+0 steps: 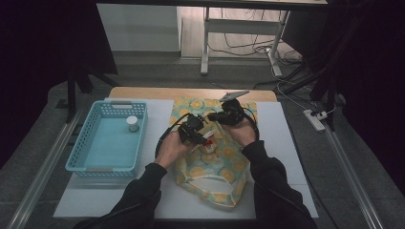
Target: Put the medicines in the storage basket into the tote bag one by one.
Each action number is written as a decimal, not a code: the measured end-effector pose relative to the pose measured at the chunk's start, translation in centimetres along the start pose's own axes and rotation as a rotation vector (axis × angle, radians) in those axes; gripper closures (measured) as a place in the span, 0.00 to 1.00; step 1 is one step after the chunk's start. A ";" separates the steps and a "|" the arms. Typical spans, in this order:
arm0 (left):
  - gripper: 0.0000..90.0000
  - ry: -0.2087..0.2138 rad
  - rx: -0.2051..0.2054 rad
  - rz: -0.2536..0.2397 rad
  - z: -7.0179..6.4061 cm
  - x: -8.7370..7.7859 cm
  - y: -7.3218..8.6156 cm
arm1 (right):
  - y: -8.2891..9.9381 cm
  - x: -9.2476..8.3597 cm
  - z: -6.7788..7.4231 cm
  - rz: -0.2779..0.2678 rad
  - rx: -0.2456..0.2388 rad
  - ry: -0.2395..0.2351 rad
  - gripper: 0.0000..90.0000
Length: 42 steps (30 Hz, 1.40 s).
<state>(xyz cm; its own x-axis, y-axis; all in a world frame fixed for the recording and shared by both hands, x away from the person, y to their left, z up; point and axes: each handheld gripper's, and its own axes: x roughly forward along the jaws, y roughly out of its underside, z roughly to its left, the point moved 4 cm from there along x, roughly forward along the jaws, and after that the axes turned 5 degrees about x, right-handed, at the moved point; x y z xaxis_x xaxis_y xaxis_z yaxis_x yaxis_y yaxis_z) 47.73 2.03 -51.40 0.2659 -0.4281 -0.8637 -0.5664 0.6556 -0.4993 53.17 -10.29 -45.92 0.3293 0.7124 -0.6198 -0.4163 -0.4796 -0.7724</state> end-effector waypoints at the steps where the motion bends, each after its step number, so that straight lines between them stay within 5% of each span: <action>1: 0.83 0.001 0.001 0.002 0.0 0.1 0.0 | 0.0 0.0 0.0 0.002 0.000 0.000 1.00; 12: 0.81 -0.014 0.025 -0.013 0.4 1.0 -0.1 | 0.2 0.2 -0.1 0.003 0.001 -0.001 1.00; 24: 0.67 -0.002 0.039 -0.079 0.0 0.0 -0.2 | 0.3 0.1 -0.2 -0.005 0.007 -0.001 1.00; 36: 0.49 0.082 0.016 -0.185 -0.6 -2.7 0.0 | 0.6 -0.2 -0.3 -0.003 -0.006 -0.017 1.00; 42: 0.42 0.080 0.013 -0.219 -0.6 -3.9 0.6 | 0.6 -0.3 -0.3 -0.002 -0.007 -0.015 1.00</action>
<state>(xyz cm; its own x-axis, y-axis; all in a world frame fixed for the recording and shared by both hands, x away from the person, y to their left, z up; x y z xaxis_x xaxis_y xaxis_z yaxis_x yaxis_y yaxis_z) 45.92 3.75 -48.30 0.3180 -0.6086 -0.7269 -0.4919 0.5496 -0.6753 53.08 -10.99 -46.24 0.3175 0.7212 -0.6157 -0.4095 -0.4814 -0.7750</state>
